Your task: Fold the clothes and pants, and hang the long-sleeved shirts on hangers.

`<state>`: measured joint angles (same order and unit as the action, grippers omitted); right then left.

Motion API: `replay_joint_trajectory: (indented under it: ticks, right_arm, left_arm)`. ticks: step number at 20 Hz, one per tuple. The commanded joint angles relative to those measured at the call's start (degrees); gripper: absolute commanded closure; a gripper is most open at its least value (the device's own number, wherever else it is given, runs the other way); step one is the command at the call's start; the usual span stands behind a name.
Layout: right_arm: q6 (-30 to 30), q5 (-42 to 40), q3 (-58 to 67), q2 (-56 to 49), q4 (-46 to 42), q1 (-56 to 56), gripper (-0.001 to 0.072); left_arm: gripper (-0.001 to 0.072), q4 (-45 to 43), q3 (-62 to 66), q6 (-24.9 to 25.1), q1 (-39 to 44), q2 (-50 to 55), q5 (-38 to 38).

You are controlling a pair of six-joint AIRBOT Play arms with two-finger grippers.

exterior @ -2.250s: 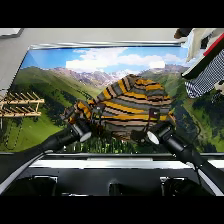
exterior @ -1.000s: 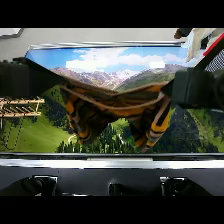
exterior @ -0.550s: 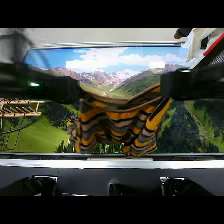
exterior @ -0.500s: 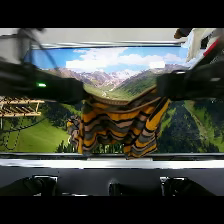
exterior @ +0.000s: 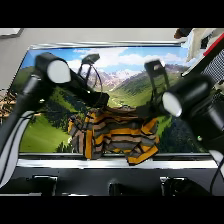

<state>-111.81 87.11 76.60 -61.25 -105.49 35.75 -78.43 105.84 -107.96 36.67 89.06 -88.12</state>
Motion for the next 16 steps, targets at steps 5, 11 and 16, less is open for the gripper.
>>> replay_joint_trajectory:
  ticks: [5,11,16]
  right_arm:
    - [-11.1,-13.4,-21.5,7.2,3.4,0.0,0.0680]
    - [-11.9,-5.0,-14.9,9.0,5.3,0.0,0.0682]
    - [-12.1,1.4,-9.2,12.2,5.4,0.0,0.0682]
  left_arm:
    - [0.0687,7.3,-13.0,1.5,0.2,2.8,7.6]
    - [0.0687,7.3,-13.2,-1.9,2.1,-3.9,2.8]
    - [0.0687,6.9,-13.2,-8.0,5.2,-9.0,1.0]
